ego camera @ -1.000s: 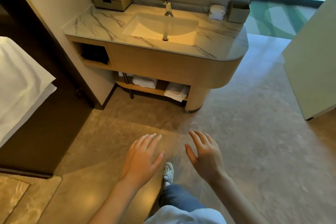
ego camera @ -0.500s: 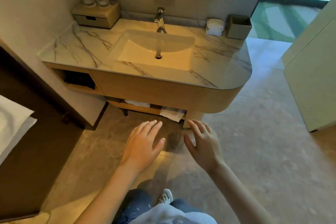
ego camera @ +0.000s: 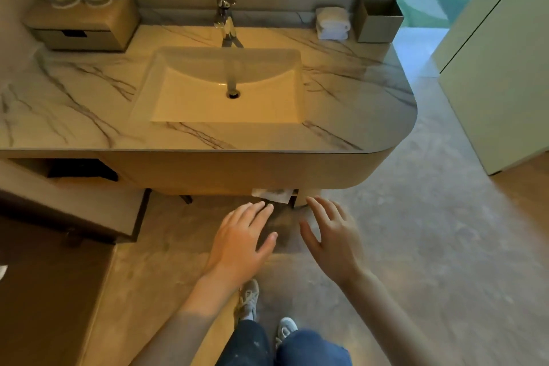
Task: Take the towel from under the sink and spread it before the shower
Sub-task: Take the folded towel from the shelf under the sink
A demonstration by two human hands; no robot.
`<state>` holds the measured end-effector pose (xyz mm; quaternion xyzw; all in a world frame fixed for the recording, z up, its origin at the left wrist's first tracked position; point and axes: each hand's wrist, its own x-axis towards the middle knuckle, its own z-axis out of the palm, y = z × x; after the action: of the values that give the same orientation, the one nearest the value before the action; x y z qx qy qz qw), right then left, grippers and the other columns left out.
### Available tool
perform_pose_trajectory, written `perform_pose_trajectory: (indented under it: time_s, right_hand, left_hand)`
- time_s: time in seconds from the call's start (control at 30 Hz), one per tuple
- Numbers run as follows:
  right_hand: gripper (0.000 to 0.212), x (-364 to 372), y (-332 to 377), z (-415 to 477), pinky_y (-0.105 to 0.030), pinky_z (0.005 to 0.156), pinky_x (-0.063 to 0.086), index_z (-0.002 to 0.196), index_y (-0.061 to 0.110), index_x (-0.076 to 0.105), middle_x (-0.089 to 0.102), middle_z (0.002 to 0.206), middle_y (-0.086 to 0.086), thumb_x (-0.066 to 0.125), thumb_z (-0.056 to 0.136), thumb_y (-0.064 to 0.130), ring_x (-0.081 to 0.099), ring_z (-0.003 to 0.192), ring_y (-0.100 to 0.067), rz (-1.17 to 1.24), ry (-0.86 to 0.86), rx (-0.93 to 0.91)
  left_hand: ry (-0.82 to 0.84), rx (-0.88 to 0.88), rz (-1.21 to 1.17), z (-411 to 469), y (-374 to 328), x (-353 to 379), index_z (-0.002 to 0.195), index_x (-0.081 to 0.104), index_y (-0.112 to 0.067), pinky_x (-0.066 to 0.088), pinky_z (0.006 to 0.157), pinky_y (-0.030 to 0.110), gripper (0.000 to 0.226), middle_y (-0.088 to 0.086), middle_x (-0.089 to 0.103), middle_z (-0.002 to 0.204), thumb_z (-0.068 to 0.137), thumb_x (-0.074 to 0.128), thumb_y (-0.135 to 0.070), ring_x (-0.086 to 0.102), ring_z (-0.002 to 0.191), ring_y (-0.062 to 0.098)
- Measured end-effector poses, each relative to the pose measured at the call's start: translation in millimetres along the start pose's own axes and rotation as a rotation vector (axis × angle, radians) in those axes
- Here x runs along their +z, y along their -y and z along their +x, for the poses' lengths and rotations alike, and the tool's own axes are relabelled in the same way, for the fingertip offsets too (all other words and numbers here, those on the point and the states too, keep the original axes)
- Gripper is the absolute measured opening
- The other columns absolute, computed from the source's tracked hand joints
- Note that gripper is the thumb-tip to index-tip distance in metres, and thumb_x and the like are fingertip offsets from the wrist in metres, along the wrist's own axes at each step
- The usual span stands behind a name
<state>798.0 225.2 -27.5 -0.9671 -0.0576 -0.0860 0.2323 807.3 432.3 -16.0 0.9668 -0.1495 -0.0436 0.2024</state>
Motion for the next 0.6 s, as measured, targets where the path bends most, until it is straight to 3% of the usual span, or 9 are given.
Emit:
perform_pose_trajectory:
  time_s: [0.37, 0.47, 0.6]
  right_hand:
    - [0.048, 113, -17, 47, -0.037, 0.095, 0.051, 0.134, 0.015, 0.054, 0.062, 0.129, -0.004, 0.045, 0.097, 0.043, 0.056, 0.118, -0.02, 0.056, 0.142, 0.116]
    - [0.049, 163, -41, 50, -0.033, 0.094, 0.048, 0.133, 0.017, 0.055, 0.063, 0.128, -0.002, 0.043, 0.096, 0.046, 0.057, 0.116, -0.019, 0.062, 0.158, 0.116]
    - [0.048, 252, -89, 52, -0.024, 0.093, 0.041, 0.132, 0.019, 0.056, 0.063, 0.127, -0.001, 0.044, 0.095, 0.046, 0.059, 0.113, -0.016, 0.057, 0.14, 0.112]
  left_hand:
    - [0.098, -0.035, -0.033, 66, 94, 72, 0.134, 0.057, -0.02, 0.031, 0.103, 0.032, 0.052, -0.001, 0.06, 0.134, 0.09, 0.047, -0.046, 0.053, 0.126, 0.021]
    - [0.095, -0.064, -0.065, 80, 120, 117, 0.139, 0.05, -0.024, 0.032, 0.107, 0.033, 0.06, -0.004, 0.054, 0.139, 0.091, 0.032, -0.055, 0.046, 0.131, 0.017]
    - [0.095, -0.035, -0.093, 99, 158, 208, 0.146, 0.038, -0.032, 0.021, 0.113, 0.028, 0.061, -0.01, 0.042, 0.149, 0.093, 0.026, -0.059, 0.033, 0.139, 0.011]
